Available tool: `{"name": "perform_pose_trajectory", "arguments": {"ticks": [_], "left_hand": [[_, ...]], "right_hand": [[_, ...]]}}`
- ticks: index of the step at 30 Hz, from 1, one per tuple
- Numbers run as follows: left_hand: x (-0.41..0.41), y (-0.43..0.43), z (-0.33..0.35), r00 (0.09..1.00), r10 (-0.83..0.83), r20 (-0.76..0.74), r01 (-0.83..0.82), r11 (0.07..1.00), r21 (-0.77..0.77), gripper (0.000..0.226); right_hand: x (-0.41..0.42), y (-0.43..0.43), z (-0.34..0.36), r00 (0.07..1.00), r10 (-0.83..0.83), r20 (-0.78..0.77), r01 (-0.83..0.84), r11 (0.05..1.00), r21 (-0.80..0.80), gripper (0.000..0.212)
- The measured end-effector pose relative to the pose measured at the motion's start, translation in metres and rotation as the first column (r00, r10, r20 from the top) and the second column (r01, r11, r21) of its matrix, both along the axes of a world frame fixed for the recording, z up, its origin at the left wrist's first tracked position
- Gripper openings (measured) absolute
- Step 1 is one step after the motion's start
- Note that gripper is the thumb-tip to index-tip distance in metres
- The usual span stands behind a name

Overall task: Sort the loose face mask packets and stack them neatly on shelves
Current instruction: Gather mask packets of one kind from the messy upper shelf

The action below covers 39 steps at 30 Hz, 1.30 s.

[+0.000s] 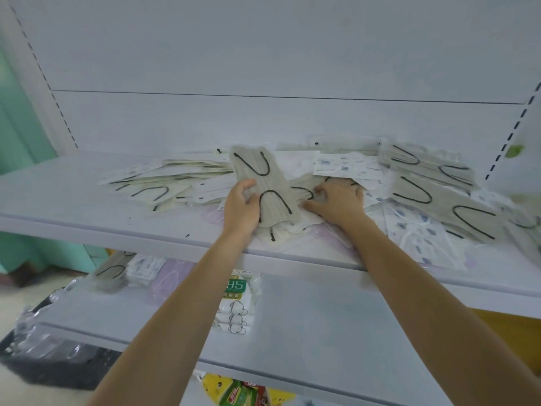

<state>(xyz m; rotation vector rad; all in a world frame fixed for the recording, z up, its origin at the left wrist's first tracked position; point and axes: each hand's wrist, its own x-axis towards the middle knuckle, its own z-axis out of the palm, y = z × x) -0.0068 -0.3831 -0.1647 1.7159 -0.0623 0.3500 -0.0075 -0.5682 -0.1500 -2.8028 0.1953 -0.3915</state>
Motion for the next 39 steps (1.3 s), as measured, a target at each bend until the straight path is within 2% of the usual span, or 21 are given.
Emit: {"name": "perform_pose_trajectory", "arguments": {"ticks": [2,4,6,8,10,12,14,16,18,20,23,25,27,30,33,36,39], "left_hand": [[0.000,-0.001,0.000,1.000,0.019,-0.004,-0.019,1.000,0.002,0.034],[-0.001,-0.001,0.000,0.999,0.043,-0.011,-0.043,0.999,-0.011,0.036],[-0.002,0.000,0.000,0.997,0.078,-0.014,-0.078,0.997,-0.024,0.038],[-0.001,0.001,0.000,0.993,0.112,-0.025,-0.113,0.993,-0.035,0.040],[-0.002,0.001,0.000,0.991,0.126,-0.038,-0.127,0.991,-0.042,0.041],[-0.003,0.000,0.001,0.993,0.113,-0.042,-0.115,0.992,-0.052,0.041],[-0.003,0.000,0.001,0.994,0.100,-0.041,-0.102,0.992,-0.068,0.040],[-0.003,0.001,0.000,0.995,0.092,-0.033,-0.095,0.993,-0.073,0.040],[-0.006,0.000,0.002,0.997,0.080,-0.013,-0.081,0.993,-0.084,0.037],[-0.009,-0.001,0.006,0.999,0.051,0.000,-0.051,0.993,-0.104,0.030],[-0.011,0.000,0.012,0.997,-0.083,-0.007,0.079,0.970,-0.229,0.036],[-0.014,0.001,0.013,0.987,-0.162,0.016,0.162,0.961,-0.225,0.042],[-0.018,0.001,0.011,0.987,-0.147,0.070,0.155,0.980,-0.125,0.041],[-0.019,0.002,0.012,0.974,-0.140,0.179,0.137,0.990,0.029,0.045],[-0.021,0.005,0.030,0.944,-0.187,0.272,0.186,0.982,0.030,0.059],[-0.027,0.011,0.049,0.944,-0.224,0.240,0.234,0.972,-0.013,0.076],[-0.036,0.032,0.051,0.955,-0.241,0.171,0.246,0.969,-0.008,0.071]], "right_hand": [[0.000,-0.001,0.000,1.000,0.010,0.025,-0.010,1.000,0.024,0.034],[-0.002,0.000,0.000,0.995,0.020,0.094,-0.028,0.996,0.089,0.023],[-0.005,0.001,0.004,0.965,0.040,0.259,-0.107,0.962,0.251,0.020],[-0.011,0.003,0.009,0.876,0.064,0.478,-0.271,0.885,0.379,0.017],[-0.019,0.007,0.013,0.782,0.118,0.613,-0.404,0.844,0.353,0.017],[-0.023,0.009,0.014,0.724,0.152,0.673,-0.458,0.836,0.303,0.018],[-0.025,0.008,0.017,0.684,0.108,0.721,-0.470,0.821,0.323,0.018],[-0.028,0.007,0.023,0.652,0.007,0.758,-0.495,0.761,0.419,0.019],[-0.031,0.005,0.032,0.634,-0.003,0.774,-0.560,0.688,0.461,0.021],[-0.032,0.005,0.039,0.652,0.160,0.741,-0.620,0.675,0.400,0.024],[-0.030,0.005,0.039,0.748,0.458,0.480,-0.621,0.738,0.264,0.024],[-0.033,0.003,0.032,0.800,0.525,0.291,-0.596,0.753,0.281,0.021],[-0.037,0.001,0.025,0.835,0.510,0.206,-0.549,0.755,0.359,0.023],[-0.042,0.005,0.023,0.873,0.437,0.216,-0.484,0.725,0.491,0.042],[-0.045,0.018,0.034,0.893,0.358,0.274,-0.449,0.656,0.607,0.066],[-0.047,0.041,0.048,0.876,0.308,0.372,-0.476,0.681,0.557,0.062],[-0.056,0.075,0.051,0.848,0.248,0.469,-0.497,0.681,0.538,0.060]]}}
